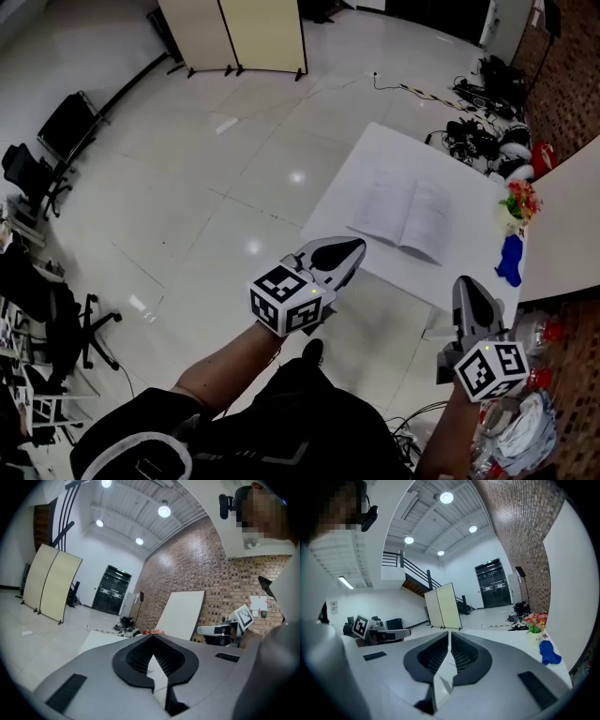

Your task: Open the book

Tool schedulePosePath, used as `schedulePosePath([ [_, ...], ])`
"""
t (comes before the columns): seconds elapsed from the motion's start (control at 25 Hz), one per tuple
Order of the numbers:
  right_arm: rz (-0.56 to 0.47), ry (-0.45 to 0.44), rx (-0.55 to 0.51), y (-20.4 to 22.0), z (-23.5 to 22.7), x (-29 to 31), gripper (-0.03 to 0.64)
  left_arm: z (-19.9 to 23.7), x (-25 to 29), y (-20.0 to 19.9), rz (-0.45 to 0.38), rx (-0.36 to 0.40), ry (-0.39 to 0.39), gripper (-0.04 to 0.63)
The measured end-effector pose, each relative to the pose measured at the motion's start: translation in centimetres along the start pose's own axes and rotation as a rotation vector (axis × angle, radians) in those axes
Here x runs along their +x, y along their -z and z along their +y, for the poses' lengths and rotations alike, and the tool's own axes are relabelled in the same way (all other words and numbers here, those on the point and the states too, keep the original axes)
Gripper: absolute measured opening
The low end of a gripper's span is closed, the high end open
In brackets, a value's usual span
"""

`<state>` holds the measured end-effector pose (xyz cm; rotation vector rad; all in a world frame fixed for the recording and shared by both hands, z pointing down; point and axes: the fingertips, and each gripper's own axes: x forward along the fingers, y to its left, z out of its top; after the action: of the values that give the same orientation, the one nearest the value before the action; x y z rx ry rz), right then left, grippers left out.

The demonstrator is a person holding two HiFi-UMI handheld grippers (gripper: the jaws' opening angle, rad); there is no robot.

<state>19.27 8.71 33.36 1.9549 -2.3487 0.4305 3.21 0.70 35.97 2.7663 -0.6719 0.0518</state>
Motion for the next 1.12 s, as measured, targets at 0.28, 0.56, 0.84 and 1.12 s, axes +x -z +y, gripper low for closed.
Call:
schedulePosePath([
  [0.28,-0.024,-0.074,-0.022,0.7,0.1,-9.9,0.01,-9.7,-3.9,2.0,-0.019,0.0,-0.095,0.002],
  [0.56,-0.045,-0.125,-0.013,1.9,1.7,-15.2,0.009,-15.2,-8.7,2.7,-0.018,0.037,-0.145,0.002],
  [0.84,-0.086,-0.105,-0.027,2.3,6.4,-19.1,0.009,-19.6,-15.3,0.8,-0.073,0.062,-0.083,0.002],
  [1.12,-0.083,-0.028,-0.014,6.3,16.1,-24.4,0.009,-21.3,-25.4,3.2,-0.061,0.101,-0.014,0.002],
])
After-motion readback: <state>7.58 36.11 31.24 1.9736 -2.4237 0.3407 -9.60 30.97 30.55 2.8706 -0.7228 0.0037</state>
